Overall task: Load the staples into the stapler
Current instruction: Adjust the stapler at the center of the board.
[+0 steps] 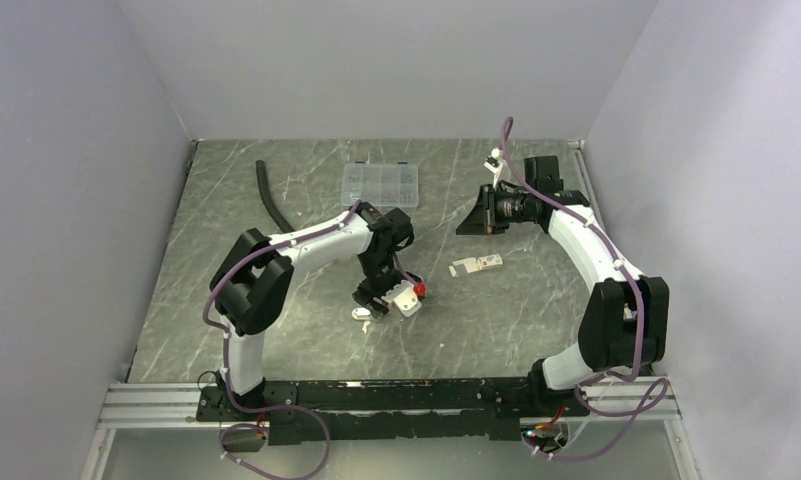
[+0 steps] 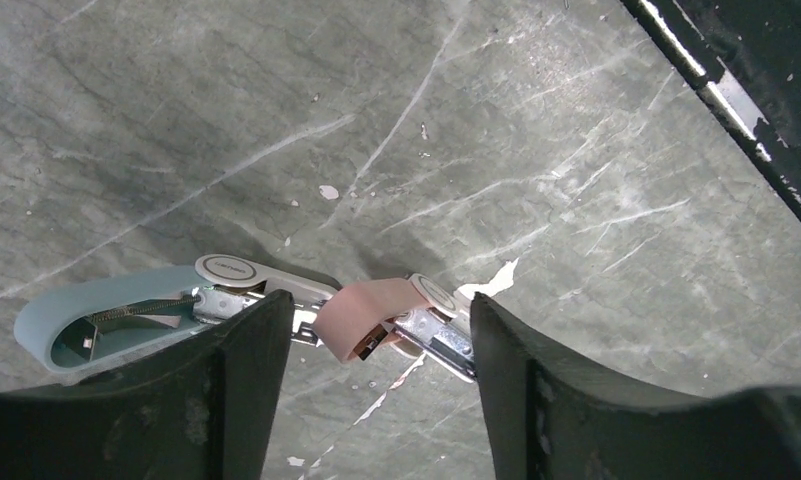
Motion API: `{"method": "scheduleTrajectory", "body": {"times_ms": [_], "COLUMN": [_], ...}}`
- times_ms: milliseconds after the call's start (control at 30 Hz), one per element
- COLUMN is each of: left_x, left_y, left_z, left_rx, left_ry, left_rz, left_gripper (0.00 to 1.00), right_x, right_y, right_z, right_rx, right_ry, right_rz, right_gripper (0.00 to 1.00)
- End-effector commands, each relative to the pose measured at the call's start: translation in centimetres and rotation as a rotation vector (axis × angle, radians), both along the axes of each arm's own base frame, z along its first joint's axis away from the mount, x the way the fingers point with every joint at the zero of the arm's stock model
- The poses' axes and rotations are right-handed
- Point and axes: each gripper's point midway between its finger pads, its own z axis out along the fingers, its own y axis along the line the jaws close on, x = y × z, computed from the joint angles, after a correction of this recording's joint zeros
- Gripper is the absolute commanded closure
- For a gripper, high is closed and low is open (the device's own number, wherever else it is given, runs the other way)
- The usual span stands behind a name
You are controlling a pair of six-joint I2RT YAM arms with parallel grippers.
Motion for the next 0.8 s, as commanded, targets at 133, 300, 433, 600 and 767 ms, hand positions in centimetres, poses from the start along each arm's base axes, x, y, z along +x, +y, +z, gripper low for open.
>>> {"method": "scheduleTrajectory", "body": {"times_ms": [133,300,433,600,767], "left_x": [0.4,0.1,0.2,1.9,4.1], "left_y": [-1.2,-1.3,-0.9,0.4,2.4], "left_z": [0.8,1.4,2.1,3.9,4.5], "left_rx": [-0.030,-0.018,-0.007,-0.027,-0.032], "left_ry": [-0.014,0.025,0.057,0.100,0.079], "left_rz": [0.015,0.148,0.295,0.561,0.872], "left_gripper": [0.49,0.68,0.83,0.92,0.91], "right_x": [0.5,0.6,0.6,0.8,1.1], "right_y": [-0.2,-0.2,-0.3,-0.4,-0.4], "right_z": [0.7,0.4,0.1,0.0,0.1], "right_rx": [0.030,0.029,0.025,0.018,0.010], "right_ry": [-0.047,-0.032,-0.021,-0.016,-0.016], "right_rz": [0.006,0.003,0.006,0.011,0.012], "right_gripper": [1.00,1.00,1.00,1.00,1.00]}}
